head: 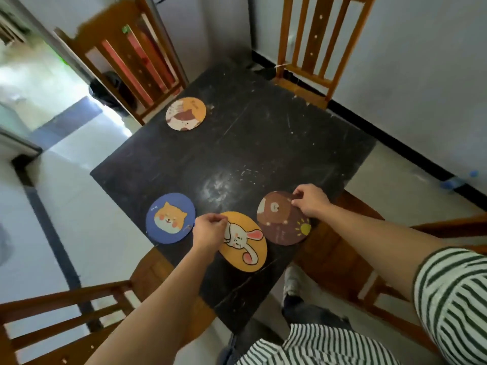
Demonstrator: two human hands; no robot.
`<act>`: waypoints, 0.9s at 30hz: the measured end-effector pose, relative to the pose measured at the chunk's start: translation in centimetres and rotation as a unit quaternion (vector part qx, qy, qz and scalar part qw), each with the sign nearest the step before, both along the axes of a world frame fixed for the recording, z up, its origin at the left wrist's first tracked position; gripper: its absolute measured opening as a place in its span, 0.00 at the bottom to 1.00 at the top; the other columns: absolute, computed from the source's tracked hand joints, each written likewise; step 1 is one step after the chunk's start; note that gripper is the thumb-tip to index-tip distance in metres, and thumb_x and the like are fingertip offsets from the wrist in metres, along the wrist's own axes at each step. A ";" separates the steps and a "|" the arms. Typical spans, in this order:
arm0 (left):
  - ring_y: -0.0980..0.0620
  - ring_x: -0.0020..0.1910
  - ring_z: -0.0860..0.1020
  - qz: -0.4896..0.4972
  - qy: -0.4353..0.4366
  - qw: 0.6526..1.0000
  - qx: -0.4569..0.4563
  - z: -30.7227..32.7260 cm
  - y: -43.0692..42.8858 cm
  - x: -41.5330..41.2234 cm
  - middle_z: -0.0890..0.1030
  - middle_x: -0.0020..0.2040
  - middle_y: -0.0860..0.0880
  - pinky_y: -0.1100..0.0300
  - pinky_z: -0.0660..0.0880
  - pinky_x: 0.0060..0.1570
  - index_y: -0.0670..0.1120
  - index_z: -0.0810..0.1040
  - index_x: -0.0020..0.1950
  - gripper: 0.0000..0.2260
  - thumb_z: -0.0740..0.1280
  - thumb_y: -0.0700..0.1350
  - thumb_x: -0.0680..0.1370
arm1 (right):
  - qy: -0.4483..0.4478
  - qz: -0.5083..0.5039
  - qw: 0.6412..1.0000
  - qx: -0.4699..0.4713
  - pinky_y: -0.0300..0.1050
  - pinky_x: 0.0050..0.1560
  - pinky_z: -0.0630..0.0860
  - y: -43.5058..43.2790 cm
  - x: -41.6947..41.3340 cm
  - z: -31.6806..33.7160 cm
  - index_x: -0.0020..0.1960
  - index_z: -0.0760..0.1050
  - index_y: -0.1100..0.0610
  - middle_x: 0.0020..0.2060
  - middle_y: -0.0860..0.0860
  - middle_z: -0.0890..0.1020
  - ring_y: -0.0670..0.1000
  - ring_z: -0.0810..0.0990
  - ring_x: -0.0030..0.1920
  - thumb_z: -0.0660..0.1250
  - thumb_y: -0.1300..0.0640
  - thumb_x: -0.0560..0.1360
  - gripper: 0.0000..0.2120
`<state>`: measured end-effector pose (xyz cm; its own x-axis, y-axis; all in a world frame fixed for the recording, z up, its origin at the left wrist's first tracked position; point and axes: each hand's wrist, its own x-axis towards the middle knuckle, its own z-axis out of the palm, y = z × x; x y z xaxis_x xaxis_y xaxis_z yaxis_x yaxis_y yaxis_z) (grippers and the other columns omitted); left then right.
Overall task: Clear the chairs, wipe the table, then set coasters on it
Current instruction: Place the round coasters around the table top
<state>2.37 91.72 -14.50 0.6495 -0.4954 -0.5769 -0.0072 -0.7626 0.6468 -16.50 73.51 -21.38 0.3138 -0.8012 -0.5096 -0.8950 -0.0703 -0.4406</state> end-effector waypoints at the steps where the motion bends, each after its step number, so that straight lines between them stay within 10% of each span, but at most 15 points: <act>1: 0.46 0.39 0.79 0.011 0.006 1.000 0.004 -0.1 0.2 -0.2 0.83 0.41 0.43 0.53 0.75 0.37 0.46 0.82 0.45 0.06 0.66 0.42 0.79 | -0.001 -0.008 1.000 0.001 0.46 0.50 0.74 -0.5 -0.1 -0.5 0.58 0.78 0.55 0.54 0.53 0.81 0.54 0.79 0.55 0.70 0.56 0.76 0.11; 9: 0.40 0.49 0.82 0.088 0.025 0.996 0.021 -0.4 0.8 -0.9 0.83 0.44 0.44 0.44 0.81 0.49 0.48 0.81 0.44 0.05 0.67 0.43 0.79 | 0.000 -0.085 0.996 0.029 0.49 0.56 0.75 -3.0 -2.1 -3.5 0.60 0.78 0.58 0.55 0.55 0.82 0.56 0.79 0.57 0.71 0.58 0.75 0.14; 27: 0.52 0.42 0.83 0.121 0.052 0.991 0.030 0.5 1.0 -1.7 0.82 0.45 0.47 0.56 0.81 0.42 0.45 0.79 0.53 0.04 0.66 0.42 0.80 | 0.144 0.027 0.989 -0.032 0.46 0.42 0.74 -4.5 -2.4 -2.6 0.57 0.76 0.55 0.51 0.54 0.81 0.55 0.81 0.52 0.71 0.49 0.74 0.15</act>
